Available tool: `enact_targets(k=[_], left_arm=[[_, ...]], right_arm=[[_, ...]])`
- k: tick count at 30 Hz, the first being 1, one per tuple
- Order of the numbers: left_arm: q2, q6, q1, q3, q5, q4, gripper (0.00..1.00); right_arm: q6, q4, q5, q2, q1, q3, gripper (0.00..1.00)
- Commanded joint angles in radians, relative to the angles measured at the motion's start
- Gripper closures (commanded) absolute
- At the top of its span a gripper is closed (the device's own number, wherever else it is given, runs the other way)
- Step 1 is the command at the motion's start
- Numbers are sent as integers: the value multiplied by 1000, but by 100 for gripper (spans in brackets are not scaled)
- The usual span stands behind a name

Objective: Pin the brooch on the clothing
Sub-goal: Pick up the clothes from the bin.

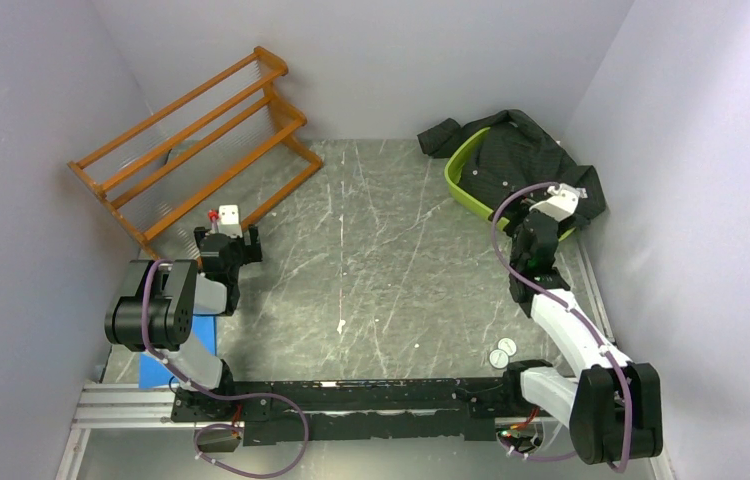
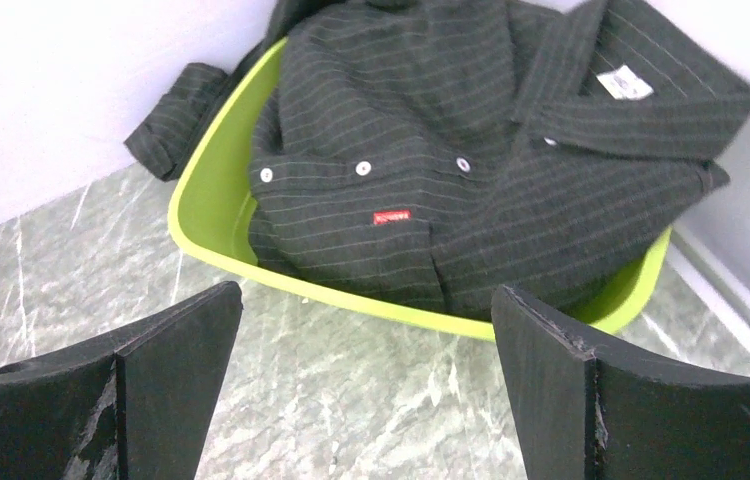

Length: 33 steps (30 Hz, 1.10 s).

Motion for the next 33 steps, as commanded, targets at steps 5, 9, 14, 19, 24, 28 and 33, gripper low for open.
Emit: enact_targets(k=[5,9,14,19,24,28,33], left_arm=[[4,-41,30,36,2,3,4],[-90,-34,-4,-47,-112,112,3],[-445,-180,-48,67,-130,-528,3],[-620,-385,-48,147,79,-873,3],[-682,-463,-49,200,230,-1050,4],[-660,-497,-50,289,230,-1241,3],[-679,-549,-44,368,236,-1343,4]], right_arm=[[202,-149,148,-4,-5,82,0],[224,-247,164,53,-6,154,0],[293,-341,175,117,-7,217,0],[364,-397,168,203,-27,289,0],[442,-529,91,329,-97,424,0],[470,-559,42,416,-141,483,0],[513,-650,-71,525,-214,569,0]])
